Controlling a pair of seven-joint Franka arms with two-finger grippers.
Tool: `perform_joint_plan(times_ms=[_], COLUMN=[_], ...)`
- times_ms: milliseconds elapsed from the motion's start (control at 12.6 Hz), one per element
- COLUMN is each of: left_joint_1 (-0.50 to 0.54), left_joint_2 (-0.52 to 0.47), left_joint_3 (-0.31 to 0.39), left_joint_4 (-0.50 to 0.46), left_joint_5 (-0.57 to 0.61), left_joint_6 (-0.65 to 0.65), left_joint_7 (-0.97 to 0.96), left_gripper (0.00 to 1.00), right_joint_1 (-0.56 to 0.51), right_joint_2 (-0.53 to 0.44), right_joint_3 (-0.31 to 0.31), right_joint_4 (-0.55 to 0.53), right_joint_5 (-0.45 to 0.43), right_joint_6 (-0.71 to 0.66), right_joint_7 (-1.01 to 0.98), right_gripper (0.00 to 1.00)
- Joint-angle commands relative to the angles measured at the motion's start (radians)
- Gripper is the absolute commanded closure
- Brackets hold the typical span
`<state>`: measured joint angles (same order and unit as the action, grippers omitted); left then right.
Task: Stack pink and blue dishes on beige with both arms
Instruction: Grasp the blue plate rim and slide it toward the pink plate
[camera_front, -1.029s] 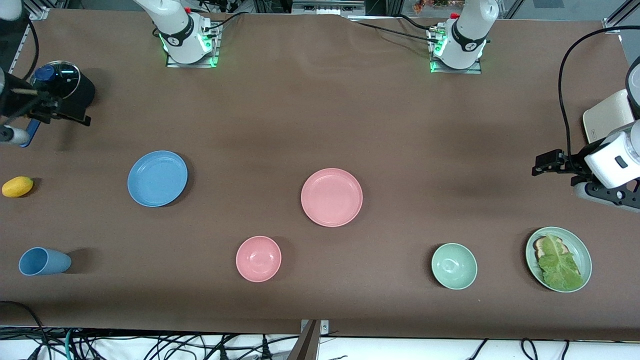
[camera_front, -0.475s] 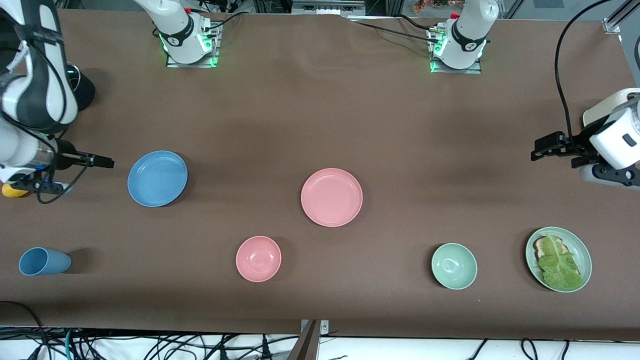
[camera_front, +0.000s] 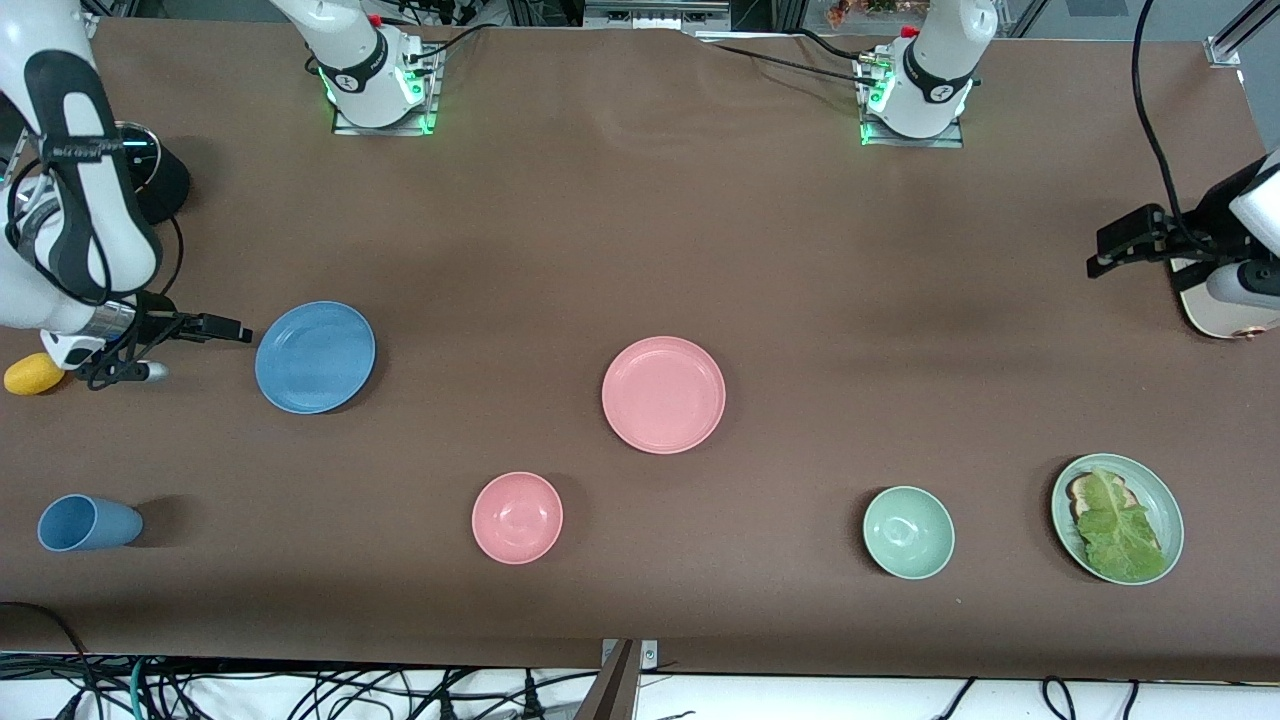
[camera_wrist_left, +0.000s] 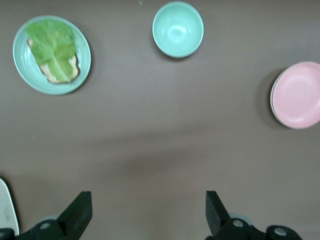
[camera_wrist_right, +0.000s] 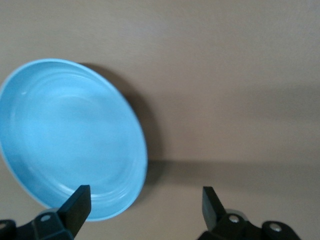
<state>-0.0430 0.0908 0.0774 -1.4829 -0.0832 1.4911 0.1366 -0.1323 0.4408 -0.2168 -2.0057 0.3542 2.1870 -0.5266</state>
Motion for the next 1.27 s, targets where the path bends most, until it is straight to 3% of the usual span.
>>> perform_joint_plan(times_ms=[0, 238, 396, 633, 712, 871, 950, 1188], left_joint_1=[0.008, 0.017, 0.035, 0.025, 0.032, 0.041, 0.041, 0.064], left_joint_2=[-0.031, -0.034, -0.037, -0.055, -0.063, -0.075, -0.08, -0.08], left_joint_3=[-0.013, -0.013, -0.011, -0.048, -0.074, -0.088, -0.088, -0.09], left_joint_4=[-0.039, -0.074, -0.063, -0.05, -0.051, -0.054, -0.056, -0.062], left_joint_5=[0.023, 0.028, 0.023, 0.039, 0.043, 0.043, 0.043, 0.042], left_joint_6=[-0.035, -0.022, -0.02, -0.023, -0.028, -0.029, -0.031, -0.032], left_joint_7=[0.001, 0.001, -0.012, -0.102, -0.162, -0.192, -0.189, -0.132], left_gripper=[0.0, 0.0, 0.0, 0.0, 0.0, 0.0, 0.0, 0.0], right_joint_1=[-0.02, -0.018, -0.017, -0.017, -0.017, -0.018, -0.018, -0.009], right_joint_2=[0.042, 0.081, 0.105, 0.142, 0.148, 0.148, 0.148, 0.138], right_joint_3=[0.014, 0.017, 0.017, 0.017, 0.017, 0.017, 0.017, 0.017], right_joint_4=[0.028, 0.05, 0.061, 0.082, 0.085, 0.091, 0.096, 0.1], right_joint_5=[0.054, 0.095, 0.136, 0.201, 0.206, 0.206, 0.206, 0.206], right_joint_6=[0.004, 0.002, 0.002, 0.0, 0.002, -0.009, -0.01, -0.013], right_joint_7=[-0.038, -0.038, -0.038, -0.038, -0.039, -0.056, -0.056, -0.044], right_gripper=[0.06, 0.32, 0.42, 0.46, 0.56, 0.94, 1.0, 1.0])
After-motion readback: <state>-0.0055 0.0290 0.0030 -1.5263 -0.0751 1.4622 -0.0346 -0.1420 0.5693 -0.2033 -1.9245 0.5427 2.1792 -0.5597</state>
